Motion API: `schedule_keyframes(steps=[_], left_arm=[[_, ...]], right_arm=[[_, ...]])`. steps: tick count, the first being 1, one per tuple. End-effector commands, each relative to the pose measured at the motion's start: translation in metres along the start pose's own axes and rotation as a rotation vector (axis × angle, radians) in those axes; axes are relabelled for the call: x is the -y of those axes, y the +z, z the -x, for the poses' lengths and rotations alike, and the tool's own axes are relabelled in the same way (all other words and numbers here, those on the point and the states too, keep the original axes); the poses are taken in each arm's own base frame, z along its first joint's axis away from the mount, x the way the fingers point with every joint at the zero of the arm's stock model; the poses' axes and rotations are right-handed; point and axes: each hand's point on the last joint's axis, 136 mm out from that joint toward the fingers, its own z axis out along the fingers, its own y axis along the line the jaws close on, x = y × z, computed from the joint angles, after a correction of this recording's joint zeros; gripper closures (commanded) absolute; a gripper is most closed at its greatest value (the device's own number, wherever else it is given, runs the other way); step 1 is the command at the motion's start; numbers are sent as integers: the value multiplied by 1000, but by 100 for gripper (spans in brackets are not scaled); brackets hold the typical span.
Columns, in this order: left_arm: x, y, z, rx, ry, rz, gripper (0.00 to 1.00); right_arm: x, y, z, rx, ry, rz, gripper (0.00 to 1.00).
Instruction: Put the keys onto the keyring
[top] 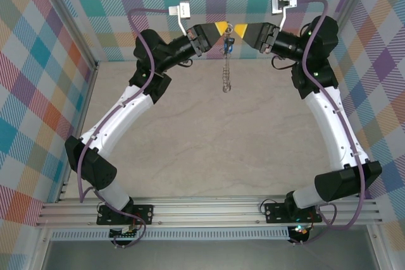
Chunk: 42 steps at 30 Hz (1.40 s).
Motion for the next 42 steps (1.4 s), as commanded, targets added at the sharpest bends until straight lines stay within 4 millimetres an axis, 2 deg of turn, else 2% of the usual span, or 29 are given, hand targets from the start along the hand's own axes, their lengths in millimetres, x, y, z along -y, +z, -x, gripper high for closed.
schedule_keyframes(steps=[1,6,10,12,19,24,29,35,42], left_arm=[[21,1,8,35,38,-67,100],[21,1,8,36,38,-66,100],[20,2,7,35,37,-64,100],[20,2,7,34,36,-65,100],[17,1,3,-11,73,-26,98],[23,-11,8,-70,190,42,67],[24,-21,6,-159,268,71,54],[22,-30,-9,-288,318,86,52],[11,-37,-27,-397,298,87,56]], right_arm=[[-11,5,9,19,-38,37,64],[-13,10,7,6,-36,51,70],[-13,11,4,-3,-36,55,86],[-14,10,3,-8,-42,55,100],[-17,6,-3,-78,-122,-5,100],[-17,-5,-18,-199,-172,-72,100],[-11,-15,-31,-290,-187,-110,100],[-3,-21,-48,-404,-183,-142,100],[-2,-22,-51,-416,-186,-148,100]])
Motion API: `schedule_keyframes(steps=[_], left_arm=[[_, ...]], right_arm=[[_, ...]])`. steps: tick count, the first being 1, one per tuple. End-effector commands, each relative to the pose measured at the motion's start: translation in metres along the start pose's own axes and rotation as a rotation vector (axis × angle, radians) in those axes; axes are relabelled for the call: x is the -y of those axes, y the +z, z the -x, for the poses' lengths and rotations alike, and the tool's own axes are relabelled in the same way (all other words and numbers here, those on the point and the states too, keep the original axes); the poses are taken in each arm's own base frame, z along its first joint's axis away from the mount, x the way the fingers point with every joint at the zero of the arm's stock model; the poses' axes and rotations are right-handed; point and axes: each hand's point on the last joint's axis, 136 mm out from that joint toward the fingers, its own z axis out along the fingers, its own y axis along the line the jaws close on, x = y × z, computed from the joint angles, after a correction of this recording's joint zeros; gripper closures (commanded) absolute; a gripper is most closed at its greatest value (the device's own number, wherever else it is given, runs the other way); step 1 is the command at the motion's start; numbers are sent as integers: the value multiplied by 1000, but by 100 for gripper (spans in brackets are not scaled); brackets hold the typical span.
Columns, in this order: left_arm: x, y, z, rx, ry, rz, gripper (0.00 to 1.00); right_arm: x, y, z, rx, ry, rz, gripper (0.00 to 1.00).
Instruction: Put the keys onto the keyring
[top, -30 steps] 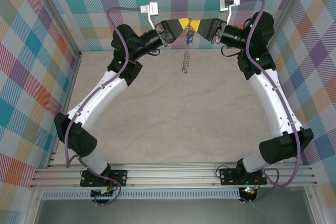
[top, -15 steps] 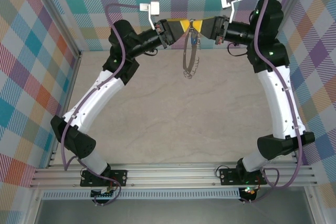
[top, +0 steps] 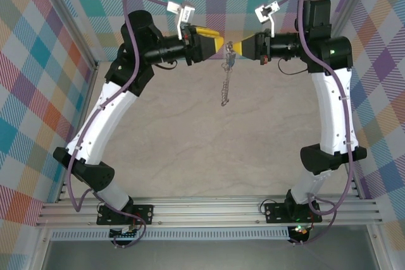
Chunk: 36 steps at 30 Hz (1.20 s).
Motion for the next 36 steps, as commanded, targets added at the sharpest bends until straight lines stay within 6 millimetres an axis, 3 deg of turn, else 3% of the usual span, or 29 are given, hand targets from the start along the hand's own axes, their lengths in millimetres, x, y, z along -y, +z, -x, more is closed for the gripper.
schedule_keyframes(steps=[1,7,33,36], left_arm=[[1,-3,-12,-67,8,-30,57],[-1,4,-16,-79,-35,-70,63],[5,25,-24,-89,-89,-164,65],[7,27,-24,-89,-91,-175,72]], right_arm=[[-13,-8,-3,-5,-43,19,100],[-14,-6,-2,0,-31,41,100],[-16,-2,4,38,-25,96,100],[-15,-1,5,43,-24,100,100]])
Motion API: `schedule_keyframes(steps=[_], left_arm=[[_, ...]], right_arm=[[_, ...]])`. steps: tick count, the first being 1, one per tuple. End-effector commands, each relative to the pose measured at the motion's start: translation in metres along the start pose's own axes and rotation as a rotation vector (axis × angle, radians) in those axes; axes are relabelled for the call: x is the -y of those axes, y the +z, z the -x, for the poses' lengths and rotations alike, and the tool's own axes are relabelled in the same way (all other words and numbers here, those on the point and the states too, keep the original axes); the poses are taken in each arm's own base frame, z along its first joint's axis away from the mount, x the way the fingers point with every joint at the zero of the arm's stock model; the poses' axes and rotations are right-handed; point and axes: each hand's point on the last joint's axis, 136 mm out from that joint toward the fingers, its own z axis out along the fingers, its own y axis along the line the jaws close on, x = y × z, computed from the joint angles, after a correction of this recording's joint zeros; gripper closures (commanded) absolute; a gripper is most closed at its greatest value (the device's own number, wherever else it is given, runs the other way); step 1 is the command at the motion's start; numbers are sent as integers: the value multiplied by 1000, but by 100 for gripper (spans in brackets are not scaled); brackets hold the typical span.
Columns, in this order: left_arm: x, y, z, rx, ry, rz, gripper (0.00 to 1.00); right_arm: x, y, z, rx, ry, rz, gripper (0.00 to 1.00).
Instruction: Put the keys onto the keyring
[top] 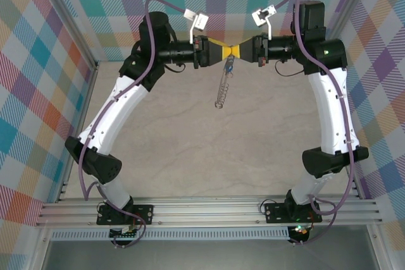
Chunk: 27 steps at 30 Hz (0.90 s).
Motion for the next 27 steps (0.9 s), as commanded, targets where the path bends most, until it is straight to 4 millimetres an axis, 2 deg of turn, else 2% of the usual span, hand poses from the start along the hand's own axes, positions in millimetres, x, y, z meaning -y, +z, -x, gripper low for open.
schedule_keyframes(steps=[1,5,7,10,11,13,14,16,20,27], left_arm=[[20,1,12,24,45,-61,76],[21,3,13,31,46,-68,94],[21,4,14,36,46,-68,99],[21,3,18,56,47,-60,100],[21,2,21,70,49,-54,100],[20,1,27,101,54,-40,100],[21,-1,30,118,58,-35,100],[23,-2,35,142,59,-37,100],[30,-4,47,186,55,-62,100],[40,-7,59,232,55,-100,100]], right_arm=[[-21,-9,10,41,-61,43,100],[-21,-8,10,42,-56,48,100],[-20,-8,10,42,-53,49,100],[-21,-9,11,49,-56,49,100],[-19,-10,13,56,-55,33,94],[-14,-14,15,79,-43,-6,66],[-12,-18,17,100,-35,-15,60],[-9,-28,22,153,-22,-17,55],[-5,-48,26,244,3,-20,53],[-10,-49,17,274,16,38,46]])
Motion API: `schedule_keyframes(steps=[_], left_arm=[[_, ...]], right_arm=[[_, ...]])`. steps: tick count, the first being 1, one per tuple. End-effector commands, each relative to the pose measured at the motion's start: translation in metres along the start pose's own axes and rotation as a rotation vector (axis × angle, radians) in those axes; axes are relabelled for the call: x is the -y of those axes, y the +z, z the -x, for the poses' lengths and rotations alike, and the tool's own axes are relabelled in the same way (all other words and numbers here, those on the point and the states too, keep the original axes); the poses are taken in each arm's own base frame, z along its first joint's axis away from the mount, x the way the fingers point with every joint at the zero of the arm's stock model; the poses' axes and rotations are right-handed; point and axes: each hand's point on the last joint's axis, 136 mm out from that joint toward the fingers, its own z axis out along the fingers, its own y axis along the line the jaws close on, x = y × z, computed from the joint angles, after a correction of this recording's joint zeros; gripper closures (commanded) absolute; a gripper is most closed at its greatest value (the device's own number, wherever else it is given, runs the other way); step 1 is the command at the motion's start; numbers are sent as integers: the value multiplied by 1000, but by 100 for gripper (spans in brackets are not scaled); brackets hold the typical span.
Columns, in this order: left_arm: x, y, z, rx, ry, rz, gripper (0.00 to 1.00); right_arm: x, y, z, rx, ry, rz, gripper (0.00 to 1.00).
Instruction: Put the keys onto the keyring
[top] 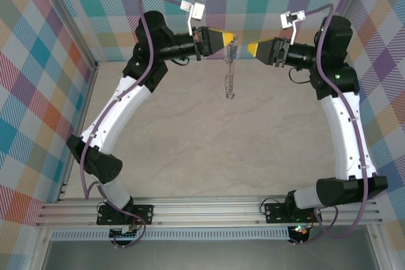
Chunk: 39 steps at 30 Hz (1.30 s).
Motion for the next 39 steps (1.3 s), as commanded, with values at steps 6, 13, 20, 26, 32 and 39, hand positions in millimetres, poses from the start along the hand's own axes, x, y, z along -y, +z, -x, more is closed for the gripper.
schedule_keyframes(steps=[6,13,20,26,32,39], left_arm=[[31,-3,28,93,39,-88,100],[35,-3,32,103,36,-106,100],[36,-2,32,104,30,-117,100],[36,-1,33,110,27,-124,100],[35,-1,34,115,32,-119,100],[34,-2,35,123,40,-106,100]], right_arm=[[-27,5,6,41,-38,138,38],[-33,18,5,26,-47,173,36],[-34,28,9,21,-53,196,35],[-36,36,10,12,-55,218,45],[-39,35,7,6,-53,232,88],[-38,33,1,-8,-42,207,100]])
